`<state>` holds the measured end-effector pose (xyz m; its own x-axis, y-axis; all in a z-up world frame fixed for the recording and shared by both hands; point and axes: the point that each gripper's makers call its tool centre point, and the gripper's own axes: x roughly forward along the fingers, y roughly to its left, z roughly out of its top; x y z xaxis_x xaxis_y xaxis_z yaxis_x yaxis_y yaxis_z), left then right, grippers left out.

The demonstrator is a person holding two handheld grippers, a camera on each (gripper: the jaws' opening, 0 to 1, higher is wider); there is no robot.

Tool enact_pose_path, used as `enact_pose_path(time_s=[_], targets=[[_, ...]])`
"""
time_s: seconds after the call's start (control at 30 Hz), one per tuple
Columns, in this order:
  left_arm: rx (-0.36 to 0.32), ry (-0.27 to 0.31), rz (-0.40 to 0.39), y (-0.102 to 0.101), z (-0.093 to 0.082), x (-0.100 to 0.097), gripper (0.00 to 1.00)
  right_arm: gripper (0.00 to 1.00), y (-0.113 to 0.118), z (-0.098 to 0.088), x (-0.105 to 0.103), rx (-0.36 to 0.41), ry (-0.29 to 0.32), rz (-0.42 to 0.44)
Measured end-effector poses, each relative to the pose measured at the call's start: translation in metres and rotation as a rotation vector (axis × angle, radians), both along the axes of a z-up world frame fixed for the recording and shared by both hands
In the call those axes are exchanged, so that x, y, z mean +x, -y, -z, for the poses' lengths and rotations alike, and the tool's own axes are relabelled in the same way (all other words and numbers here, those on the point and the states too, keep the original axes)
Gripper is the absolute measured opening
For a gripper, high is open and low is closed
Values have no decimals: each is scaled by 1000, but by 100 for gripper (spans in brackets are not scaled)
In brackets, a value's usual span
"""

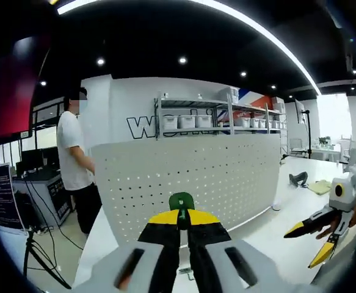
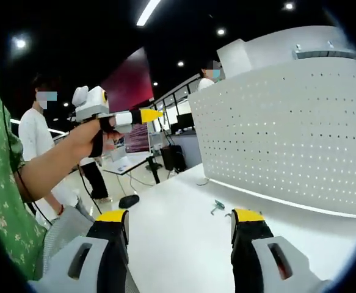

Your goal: Insert the hook assembly into the mounting plate slot until the hook locks in place.

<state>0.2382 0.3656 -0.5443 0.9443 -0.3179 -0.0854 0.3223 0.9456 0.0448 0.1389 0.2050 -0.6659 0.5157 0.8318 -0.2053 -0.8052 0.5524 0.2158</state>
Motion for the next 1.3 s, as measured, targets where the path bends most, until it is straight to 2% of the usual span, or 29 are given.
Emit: enact_pose_path(time_s=[0.53,0.9,1.3], targets=[[-10,56,-83,-28,-35,65,3,71,11,3,10,-6,-9,40],[10,65,-165,-50,-34,103,3,70,20,8,16,-17,-26,64],[25,81,-205,-59,-39,140,3,70,25,12,25,-32,-36,76]])
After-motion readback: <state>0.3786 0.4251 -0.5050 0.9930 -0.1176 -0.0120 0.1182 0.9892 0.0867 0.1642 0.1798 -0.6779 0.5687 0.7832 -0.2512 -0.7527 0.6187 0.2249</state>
